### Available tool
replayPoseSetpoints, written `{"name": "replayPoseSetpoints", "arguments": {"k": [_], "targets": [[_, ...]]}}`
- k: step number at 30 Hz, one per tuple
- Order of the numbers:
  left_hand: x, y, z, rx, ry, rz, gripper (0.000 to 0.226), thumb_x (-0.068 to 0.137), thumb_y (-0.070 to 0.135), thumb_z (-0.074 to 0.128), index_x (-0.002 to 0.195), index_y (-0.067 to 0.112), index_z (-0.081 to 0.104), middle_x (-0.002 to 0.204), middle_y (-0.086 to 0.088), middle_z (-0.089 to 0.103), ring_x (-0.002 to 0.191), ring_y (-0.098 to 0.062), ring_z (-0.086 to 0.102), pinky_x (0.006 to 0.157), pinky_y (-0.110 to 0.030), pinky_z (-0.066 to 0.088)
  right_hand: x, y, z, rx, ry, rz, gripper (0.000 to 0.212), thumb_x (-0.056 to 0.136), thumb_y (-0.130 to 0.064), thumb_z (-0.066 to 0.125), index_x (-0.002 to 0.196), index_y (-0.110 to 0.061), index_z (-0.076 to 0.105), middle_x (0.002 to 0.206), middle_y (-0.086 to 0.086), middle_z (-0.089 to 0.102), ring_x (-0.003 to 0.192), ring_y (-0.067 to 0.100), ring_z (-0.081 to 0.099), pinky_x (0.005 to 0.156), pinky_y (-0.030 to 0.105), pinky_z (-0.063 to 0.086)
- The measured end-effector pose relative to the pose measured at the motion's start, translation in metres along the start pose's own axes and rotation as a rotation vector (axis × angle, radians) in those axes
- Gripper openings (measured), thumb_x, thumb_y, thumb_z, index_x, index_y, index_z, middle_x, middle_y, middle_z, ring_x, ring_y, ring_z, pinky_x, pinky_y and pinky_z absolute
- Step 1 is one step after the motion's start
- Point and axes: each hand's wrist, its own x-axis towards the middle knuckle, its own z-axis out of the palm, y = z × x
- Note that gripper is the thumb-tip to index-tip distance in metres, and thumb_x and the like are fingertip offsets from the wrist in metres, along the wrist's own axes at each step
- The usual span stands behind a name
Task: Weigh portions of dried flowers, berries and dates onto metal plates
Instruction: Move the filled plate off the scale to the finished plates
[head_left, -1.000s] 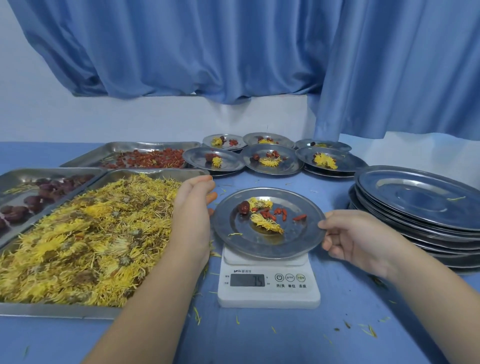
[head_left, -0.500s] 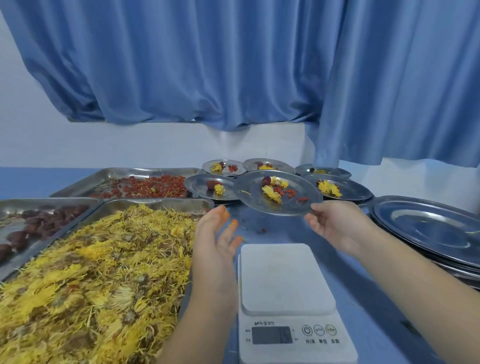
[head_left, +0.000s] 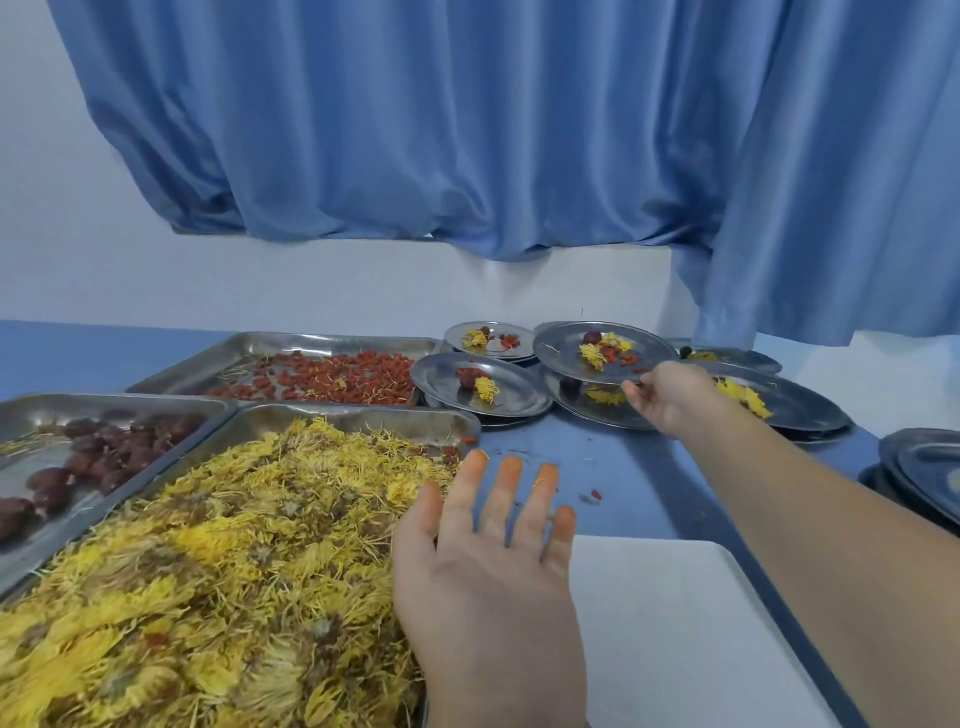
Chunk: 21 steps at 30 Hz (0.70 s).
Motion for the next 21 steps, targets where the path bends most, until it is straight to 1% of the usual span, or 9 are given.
{"name": "replayPoseSetpoints", "arguments": {"k": [2,6,8,10,12,15,18,21], "targets": [[0.001,0.001,0.001,-0.010,0.008,-0.007,0.044,0.091,0.053,0.044,0.110,0.021,0.067,0.117,-0.013,0.070,0.105,-0.035,0.065,0.084,-0.047,0.047,0.006,0.003,0.004,-0.003,0.008,0.005,0.031,0.093,0.009,0.043,0.122,0.000,0.049,0.103,0.014,0.054,0.072,0.019,0.059,0.042,0.021,0.053],[0.000,0.002,0.001,-0.009,0.003,-0.012,0.047,0.089,0.053,0.046,0.111,0.019,0.069,0.113,-0.013,0.072,0.105,-0.036,0.066,0.085,-0.047,0.047,0.011,0.010,0.008,0.016,0.012,0.004,0.039,0.092,0.012,0.042,0.129,0.001,0.046,0.098,0.012,0.053,0.072,0.019,0.058,0.040,0.021,0.052],[-0.001,0.002,0.000,-0.004,-0.007,-0.008,0.047,0.088,0.053,0.047,0.110,0.019,0.070,0.111,-0.013,0.073,0.104,-0.036,0.067,0.083,-0.047,0.048,0.011,0.012,0.009,0.017,0.019,0.011,0.039,0.092,0.012,0.043,0.130,0.001,0.045,0.101,0.014,0.056,0.073,0.020,0.060,0.039,0.021,0.051],[-0.001,0.003,0.000,-0.003,-0.008,-0.002,0.046,0.088,0.053,0.048,0.110,0.019,0.070,0.109,-0.013,0.074,0.103,-0.036,0.068,0.082,-0.047,0.048,0.011,0.013,0.008,0.013,0.017,0.025,0.038,0.092,0.011,0.045,0.129,0.000,0.046,0.105,0.015,0.057,0.075,0.020,0.061,0.040,0.021,0.052],[-0.001,0.003,0.001,0.001,-0.007,-0.001,0.045,0.088,0.053,0.047,0.109,0.020,0.070,0.110,-0.012,0.074,0.102,-0.035,0.068,0.082,-0.047,0.048,0.010,0.012,0.006,-0.001,0.008,0.035,0.032,0.093,0.009,0.046,0.123,0.000,0.049,0.108,0.014,0.058,0.078,0.020,0.061,0.042,0.022,0.053],[-0.002,0.003,0.001,0.016,-0.008,0.006,0.044,0.088,0.052,0.047,0.109,0.020,0.070,0.110,-0.012,0.074,0.101,-0.035,0.069,0.080,-0.046,0.048,0.006,0.010,0.003,0.037,-0.032,0.066,0.024,0.093,0.011,0.047,0.113,-0.001,0.050,0.099,0.013,0.054,0.081,0.022,0.059,0.042,0.024,0.054],[-0.002,0.002,0.000,0.033,-0.011,0.019,0.044,0.089,0.052,0.046,0.108,0.020,0.070,0.110,-0.011,0.074,0.099,-0.034,0.070,0.079,-0.045,0.048,0.000,0.008,0.000,0.082,-0.079,0.079,0.026,0.091,0.014,0.045,0.110,-0.004,0.048,0.100,0.013,0.049,0.086,0.026,0.056,0.052,0.028,0.056],[-0.001,0.001,-0.001,0.046,-0.012,0.036,0.045,0.090,0.052,0.046,0.111,0.020,0.069,0.110,-0.010,0.074,0.099,-0.033,0.071,0.081,-0.045,0.048,-0.008,0.008,-0.002,0.081,-0.127,0.087,0.031,0.091,0.014,0.044,0.121,0.003,0.047,0.090,0.015,0.051,0.085,0.027,0.057,0.061,0.032,0.056]]}}
